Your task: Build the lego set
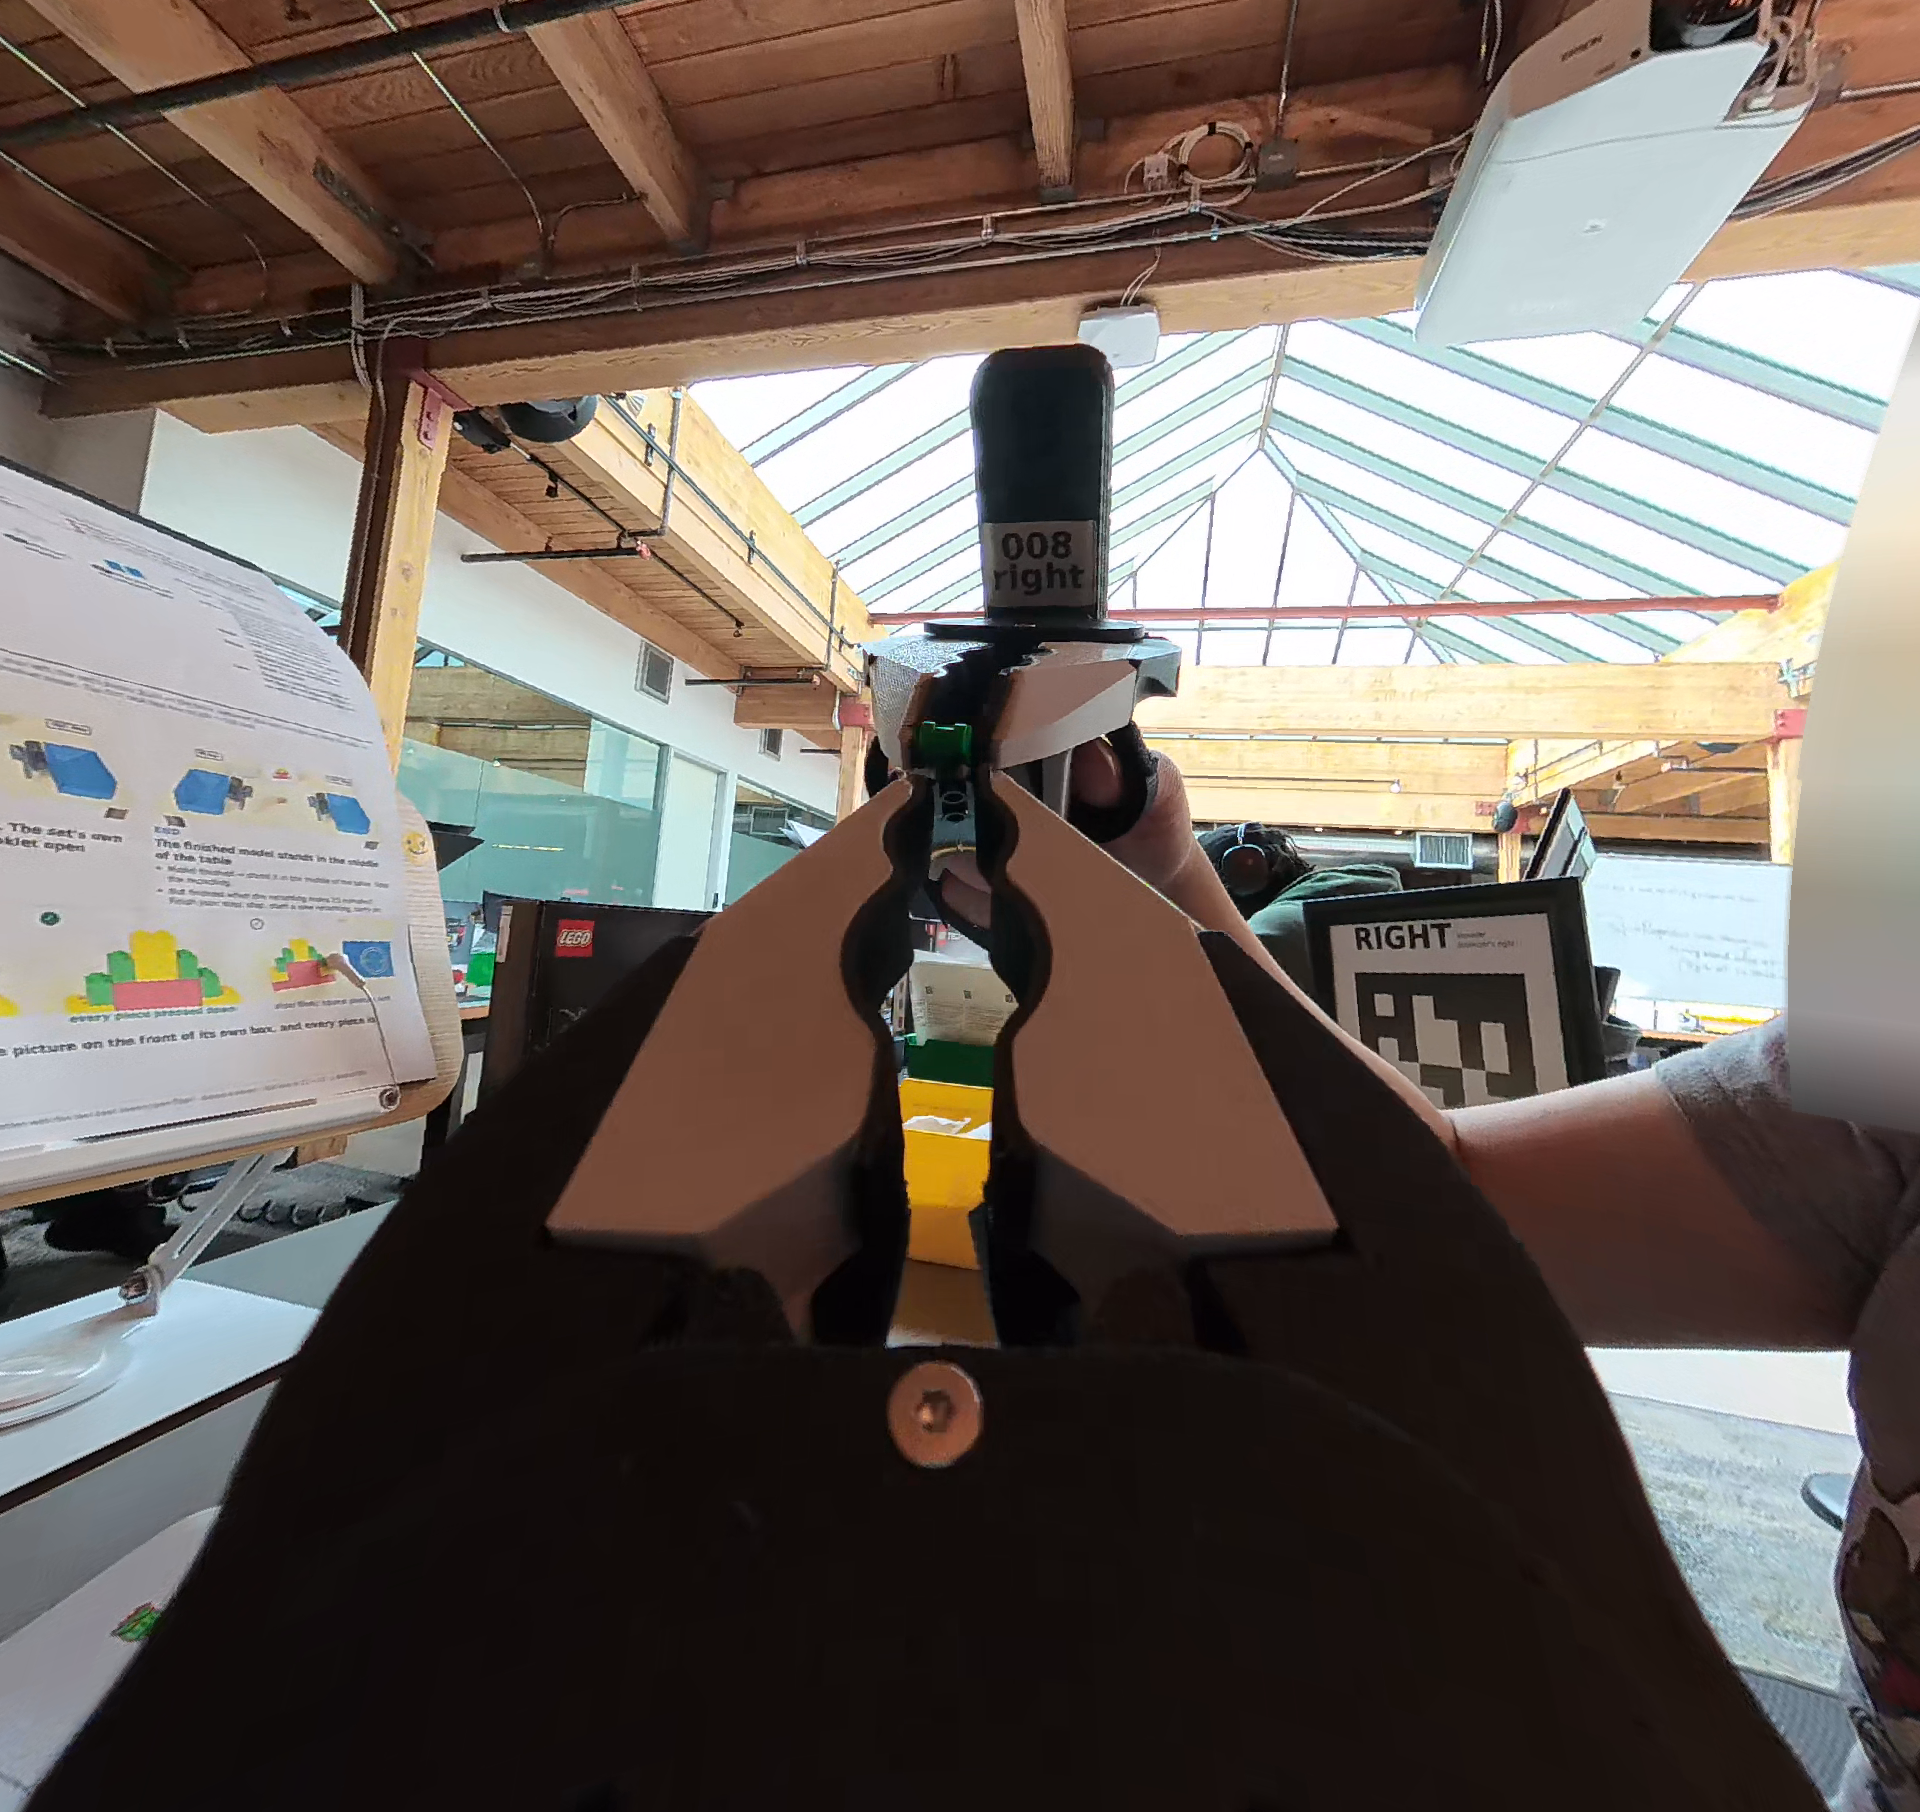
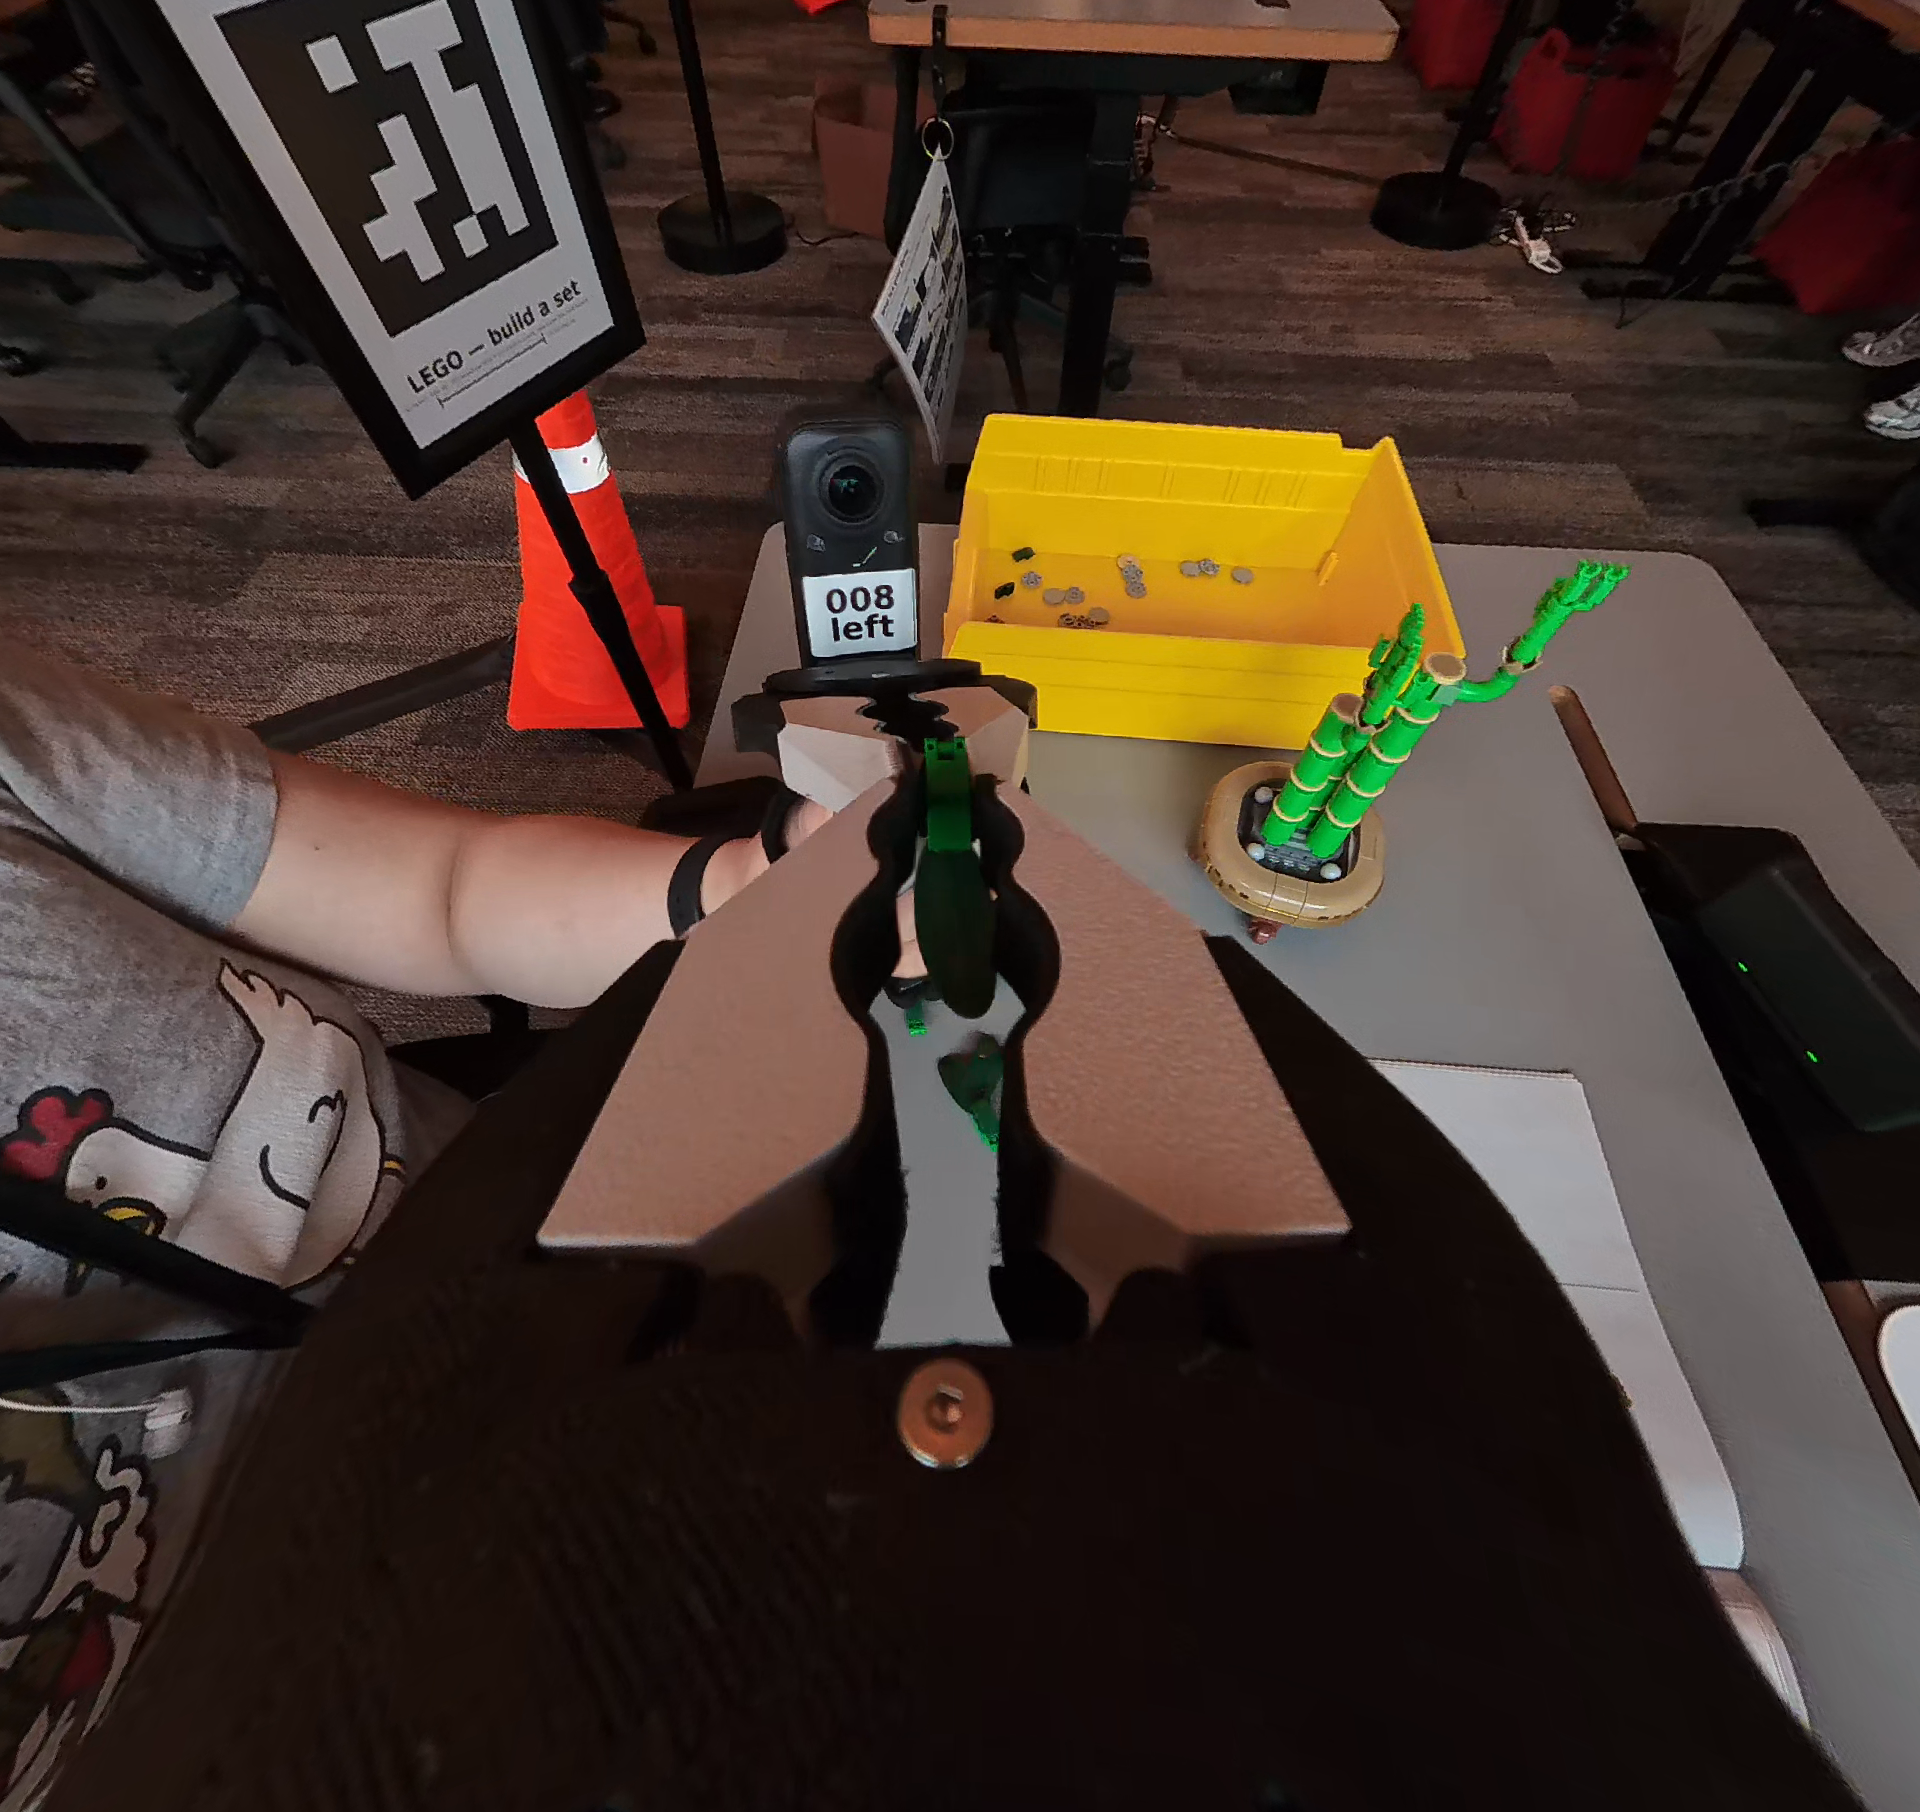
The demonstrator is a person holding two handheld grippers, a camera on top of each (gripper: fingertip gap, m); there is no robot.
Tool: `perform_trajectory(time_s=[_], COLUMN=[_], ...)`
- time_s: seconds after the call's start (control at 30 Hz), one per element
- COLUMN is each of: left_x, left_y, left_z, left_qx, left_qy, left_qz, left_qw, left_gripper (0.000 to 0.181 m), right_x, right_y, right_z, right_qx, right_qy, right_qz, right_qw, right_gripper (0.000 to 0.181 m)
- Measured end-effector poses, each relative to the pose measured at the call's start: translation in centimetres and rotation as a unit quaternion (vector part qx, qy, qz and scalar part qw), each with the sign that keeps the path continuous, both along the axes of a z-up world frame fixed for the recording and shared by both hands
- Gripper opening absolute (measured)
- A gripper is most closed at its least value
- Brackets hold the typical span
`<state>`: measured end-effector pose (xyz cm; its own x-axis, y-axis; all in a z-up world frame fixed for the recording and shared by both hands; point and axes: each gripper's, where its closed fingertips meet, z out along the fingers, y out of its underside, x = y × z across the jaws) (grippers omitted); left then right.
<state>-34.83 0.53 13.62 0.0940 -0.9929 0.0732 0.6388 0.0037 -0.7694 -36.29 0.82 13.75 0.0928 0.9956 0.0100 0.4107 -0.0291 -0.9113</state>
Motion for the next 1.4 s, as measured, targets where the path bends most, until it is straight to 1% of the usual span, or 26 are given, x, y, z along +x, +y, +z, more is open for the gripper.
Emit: perform_trajectory(time_s=[0.1, 0.17, 0.2, 0.23, 0.27, 0.3, 0.37, 0.43, 0.5, 0.53, 0.67, 0.77, 1.07, 1.27, 1.4], left_x=[-0.1, -0.3, -0.5, -0.7, -0.9, -1.1, -1.3, -1.3, -0.9, -0.7, -0.1, -0.3, 0.0, 0.0, 0.1], left_y=[0.0, 0.0, 0.1, 0.1, 0.3, 0.4, 0.6, 0.8, 1.1, 1.1, 1.4, 1.6, 1.6, 1.5, 1.3], left_z=[0.1, 0.2, 0.2, 0.3, 0.4, 0.4, 0.5, 0.4, 0.1, 0.0, -0.3, -0.4, -0.5, -0.5, -0.5], left_qx=[-0.003, -0.01, -0.016, -0.024, -0.034, -0.044, -0.061, -0.074, -0.082, -0.084, -0.087, -0.09, -0.09, -0.086, -0.079], left_qy=[-0.007, -0.016, -0.022, -0.029, -0.037, -0.045, -0.059, -0.066, -0.058, -0.055, -0.041, -0.04, -0.035, -0.035, -0.03], left_qz=[-0.009, -0.02, -0.029, -0.038, -0.049, -0.061, -0.085, -0.099, -0.098, -0.095, -0.078, -0.069, -0.076, -0.077, -0.073], left_qw=[1.0, 1.0, 0.999, 0.999, 0.998, 0.996, 0.993, 0.99, 0.99, 0.99, 0.992, 0.993, 0.992, 0.993, 0.994], left_gripper=[0.005, 0.005, 0.005, 0.005, 0.005, 0.005, 0.005, 0.005, 0.005, 0.005, 0.005, 0.005, 0.005, 0.006, 0.005], right_x=[-0.1, -0.1, 0.0, 0.0, 0.2, 0.5, 0.9, 0.7, 0.3, 0.0, -0.4, -0.6, 0.0, -0.1, 0.0], right_y=[-0.1, -0.2, -0.4, -0.7, -0.9, -1.1, -0.8, -0.8, -0.4, -0.3, 1.3, 1.5, 1.5, 1.5, 1.3], right_z=[0.2, 0.6, 1.1, 1.7, 2.1, 2.0, 1.7, 1.0, 0.6, 0.3, -0.6, -0.9, -0.9, -1.0, -1.0], right_qx=[0.009, 0.032, 0.056, 0.1, 0.17, 0.255, 0.411, 0.507, 0.566, 0.583, 0.604, 0.603, 0.591, 0.595, 0.579], right_qy=[0.005, 0.015, 0.026, 0.041, 0.048, 0.039, -0.002, -0.042, -0.07, -0.077, -0.108, -0.107, -0.121, -0.135, -0.133], right_qz=[0.002, 0.002, 0.009, 0.012, 0.012, 0.007, -0.032, -0.056, -0.076, -0.083, -0.125, -0.135, -0.134, -0.131, -0.129], right_qw=[1.0, 0.999, 0.998, 0.994, 0.984, 0.966, 0.911, 0.859, 0.818, 0.804, 0.78, 0.779, 0.786, 0.781, 0.794], right_gripper=[0.014, 0.026, 0.033, 0.04, 0.045, 0.046, 0.048, 0.045, 0.041, 0.038, 0.025, 0.019, 0.016, 0.014, 0.011])
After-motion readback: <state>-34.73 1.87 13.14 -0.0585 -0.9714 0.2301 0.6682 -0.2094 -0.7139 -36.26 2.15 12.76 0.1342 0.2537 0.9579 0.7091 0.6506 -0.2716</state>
